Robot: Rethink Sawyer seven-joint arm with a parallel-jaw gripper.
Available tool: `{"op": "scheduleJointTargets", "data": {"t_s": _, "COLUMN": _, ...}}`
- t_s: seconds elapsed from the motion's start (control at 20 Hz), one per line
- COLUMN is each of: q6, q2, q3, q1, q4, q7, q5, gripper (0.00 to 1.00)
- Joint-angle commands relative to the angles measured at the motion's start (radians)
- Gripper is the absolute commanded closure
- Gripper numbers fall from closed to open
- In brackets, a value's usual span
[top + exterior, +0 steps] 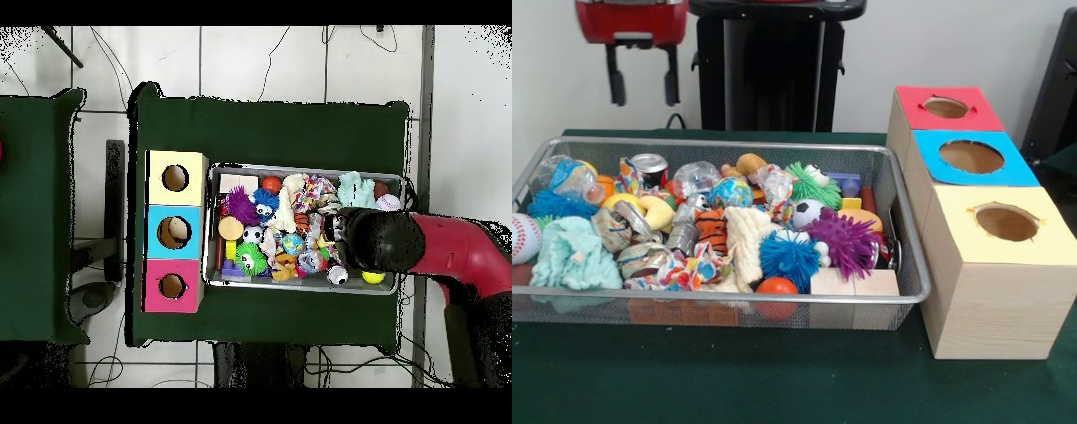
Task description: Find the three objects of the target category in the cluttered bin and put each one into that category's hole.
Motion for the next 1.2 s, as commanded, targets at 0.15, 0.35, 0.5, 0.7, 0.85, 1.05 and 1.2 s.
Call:
{"op": "scheduleJointTargets", "data": {"t_s": 0.15, "q6": 0.14, "q2": 0.101, "q3": 0.122, "q1": -0.064, "q4": -0.12, "q7": -0.418, "q5": -0.104, "gripper": 0.0}}
{"op": "scheduleJointTargets", "data": {"t_s": 0.35, "q6": 0.092, "q2": 0.161, "q3": 0.151, "q1": -0.083, "q4": -0.12, "q7": -0.45, "q5": -0.14, "gripper": 0.0}}
{"op": "scheduleJointTargets", "data": {"t_s": 0.5, "q6": 0.097, "q2": 0.184, "q3": 0.146, "q1": -0.089, "q4": -0.111, "q7": -0.466, "q5": -0.171, "gripper": 0.0}}
{"op": "scheduleJointTargets", "data": {"t_s": 0.7, "q6": 0.081, "q2": 0.225, "q3": 0.128, "q1": -0.108, "q4": -0.093, "q7": -0.457, "q5": -0.205, "gripper": 0.0}}
{"op": "scheduleJointTargets", "data": {"t_s": 0.85, "q6": 0.041, "q2": 0.292, "q3": 0.123, "q1": -0.132, "q4": -0.094, "q7": -0.447, "q5": -0.228, "gripper": 0.0}}
{"op": "scheduleJointTargets", "data": {"t_s": 1.05, "q6": 0.025, "q2": 0.343, "q3": 0.131, "q1": -0.151, "q4": -0.1, "q7": -0.46, "q5": -0.261, "gripper": 0.0}}
{"op": "scheduleJointTargets", "data": {"t_s": 1.2, "q6": 0.043, "q2": 0.337, "q3": 0.143, "q1": -0.166, "q4": -0.097, "q7": -0.482, "q5": -0.276, "gripper": 0.0}}
